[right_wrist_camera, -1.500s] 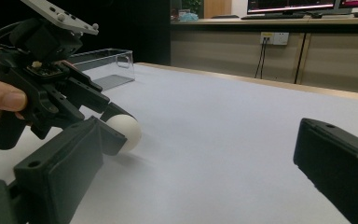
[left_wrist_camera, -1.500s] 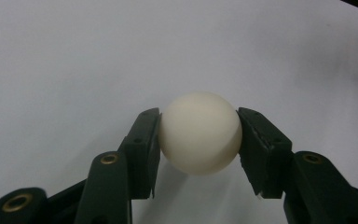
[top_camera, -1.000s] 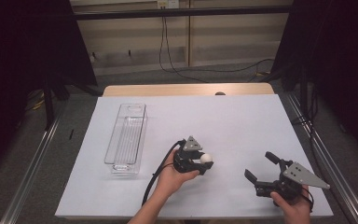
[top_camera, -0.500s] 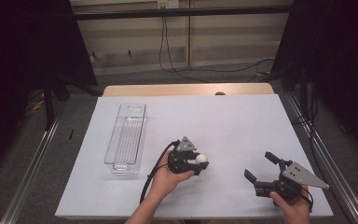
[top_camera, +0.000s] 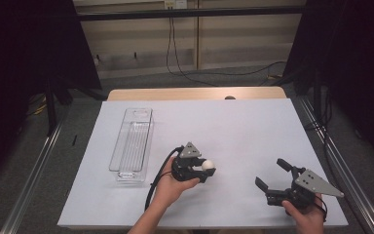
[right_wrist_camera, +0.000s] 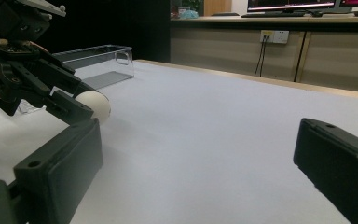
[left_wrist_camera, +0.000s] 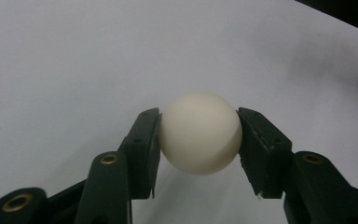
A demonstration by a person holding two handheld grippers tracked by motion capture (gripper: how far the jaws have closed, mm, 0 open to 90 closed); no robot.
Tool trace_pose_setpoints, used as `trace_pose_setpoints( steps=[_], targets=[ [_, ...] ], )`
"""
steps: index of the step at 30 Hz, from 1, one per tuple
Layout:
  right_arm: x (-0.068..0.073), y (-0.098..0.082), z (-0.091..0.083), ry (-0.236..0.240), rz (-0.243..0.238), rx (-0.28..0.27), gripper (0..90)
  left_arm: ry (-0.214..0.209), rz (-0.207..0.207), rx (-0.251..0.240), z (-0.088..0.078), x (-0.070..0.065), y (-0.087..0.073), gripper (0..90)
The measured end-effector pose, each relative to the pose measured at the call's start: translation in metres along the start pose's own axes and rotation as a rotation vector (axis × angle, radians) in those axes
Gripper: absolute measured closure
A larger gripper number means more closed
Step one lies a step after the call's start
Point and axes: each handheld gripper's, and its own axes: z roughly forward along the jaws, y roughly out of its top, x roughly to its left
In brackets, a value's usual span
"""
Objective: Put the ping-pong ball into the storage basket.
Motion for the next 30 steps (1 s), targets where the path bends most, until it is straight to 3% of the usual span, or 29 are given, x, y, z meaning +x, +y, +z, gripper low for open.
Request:
trace_pose_setpoints(
  steps=[10,30],
  targets=[
    [0.003,0.001,0.002,0.015,-0.021,0.009,0.9,0.005,-0.014,-0.013,-0.006,0.005,-0.003,51.1],
    [0.004,0.002,0.002,0.02,-0.016,0.0,0.9,0.007,-0.032,-0.031,-0.013,0.01,-0.003,51.1]
  ],
)
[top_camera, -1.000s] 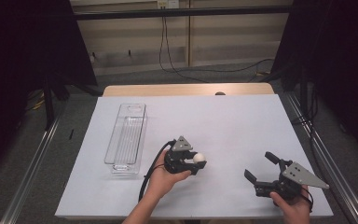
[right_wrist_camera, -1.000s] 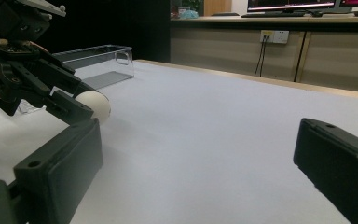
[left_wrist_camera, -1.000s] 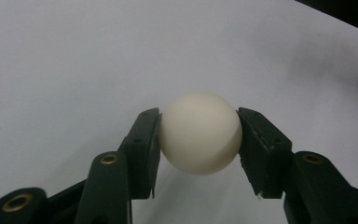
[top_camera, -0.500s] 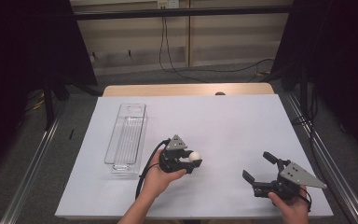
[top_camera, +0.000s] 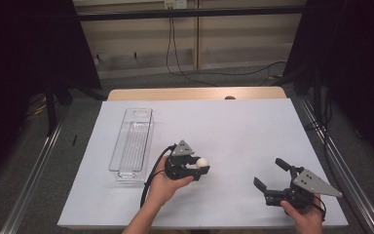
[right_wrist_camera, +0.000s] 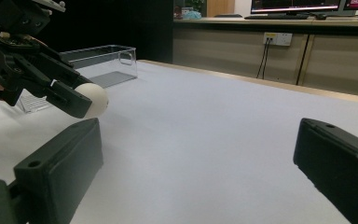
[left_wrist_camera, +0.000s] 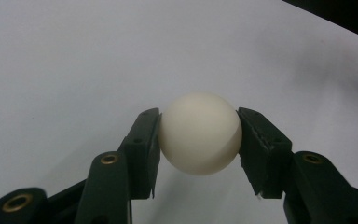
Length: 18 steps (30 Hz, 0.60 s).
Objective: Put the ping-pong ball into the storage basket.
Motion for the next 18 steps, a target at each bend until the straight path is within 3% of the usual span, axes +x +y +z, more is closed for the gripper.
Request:
trace_pose_setpoints(
  steps=[18],
  targets=[
    [-0.0015,0.0001,0.0,-0.006,0.013,-0.003,0.9,0.009,-0.034,-0.02,-0.0082,0.009,0.0019,51.1]
  ],
)
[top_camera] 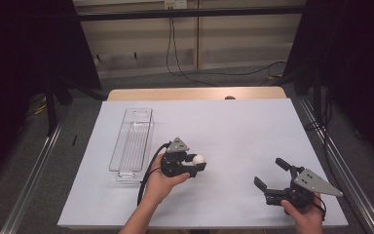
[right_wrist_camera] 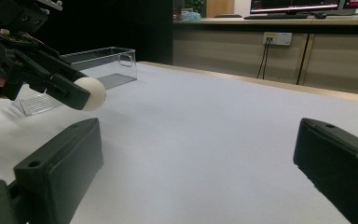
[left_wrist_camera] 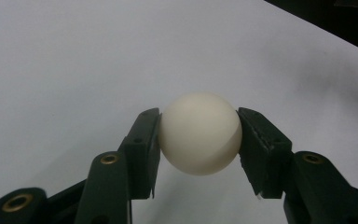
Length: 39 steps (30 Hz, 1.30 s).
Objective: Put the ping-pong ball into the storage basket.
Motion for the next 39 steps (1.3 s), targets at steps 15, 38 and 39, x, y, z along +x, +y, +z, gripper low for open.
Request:
trace_pose_setpoints(
  steps=[15,38,39],
  targets=[
    [-0.001,0.0,-0.001,0.002,0.0,-0.003,0.9,-0.005,-0.012,-0.004,-0.002,0.001,0.003,51.1],
    [0.0,0.0,-0.001,-0.003,-0.001,0.004,0.9,0.018,-0.025,-0.004,-0.014,0.006,0.007,51.0],
    [0.0,0.0,-0.001,-0.003,-0.001,0.004,0.9,0.016,-0.024,-0.011,-0.014,0.007,0.007,51.1]
  ],
)
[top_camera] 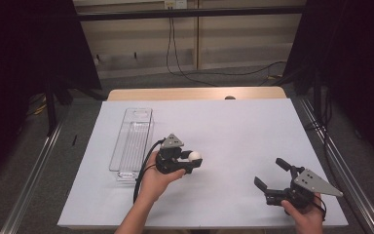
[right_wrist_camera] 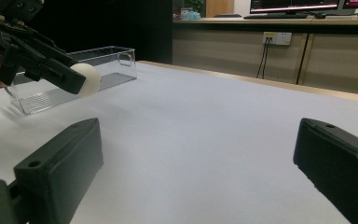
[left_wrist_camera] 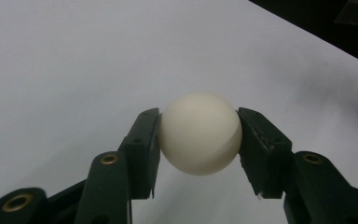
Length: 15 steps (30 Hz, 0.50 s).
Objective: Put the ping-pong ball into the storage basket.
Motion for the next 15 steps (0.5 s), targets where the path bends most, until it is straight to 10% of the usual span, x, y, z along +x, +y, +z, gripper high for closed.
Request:
trace_pose_setpoints(
  steps=[15],
  targets=[
    [0.0001,0.0004,-0.0005,-0.003,0.004,-0.005,0.9,0.004,-0.006,0.01,-0.0034,0.0012,0.0009,51.1]
  ],
)
